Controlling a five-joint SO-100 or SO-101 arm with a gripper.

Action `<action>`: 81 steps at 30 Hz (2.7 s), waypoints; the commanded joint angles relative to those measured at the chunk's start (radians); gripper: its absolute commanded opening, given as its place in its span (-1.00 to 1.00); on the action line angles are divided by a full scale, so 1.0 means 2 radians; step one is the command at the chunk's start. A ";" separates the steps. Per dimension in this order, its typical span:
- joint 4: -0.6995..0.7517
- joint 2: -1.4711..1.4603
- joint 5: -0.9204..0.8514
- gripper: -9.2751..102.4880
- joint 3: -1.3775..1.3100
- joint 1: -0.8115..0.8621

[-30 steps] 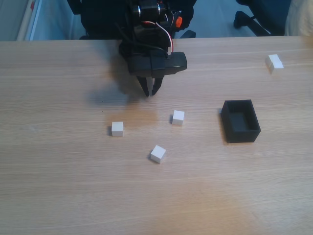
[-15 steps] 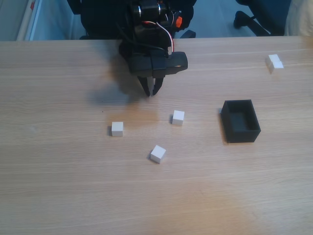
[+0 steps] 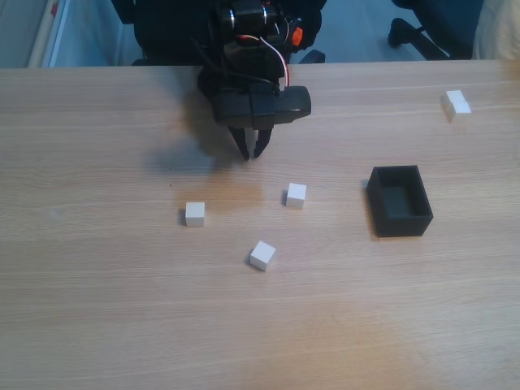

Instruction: Pick blocks and place them in the box.

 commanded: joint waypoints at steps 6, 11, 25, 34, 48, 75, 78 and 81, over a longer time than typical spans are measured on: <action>0.031 0.017 0.015 -0.83 0.032 -0.011; 0.032 0.017 0.012 -0.83 0.032 -0.005; 0.036 0.017 -0.010 -0.81 0.025 0.007; 0.021 -0.008 -0.016 -0.75 -0.043 0.020; -0.058 -0.193 -0.031 -0.53 -0.208 0.080; -0.238 -0.571 -0.075 -0.48 -0.380 0.230; -0.245 -0.603 -0.074 -0.45 -0.403 0.232; -0.247 -0.630 -0.076 -0.44 -0.420 0.233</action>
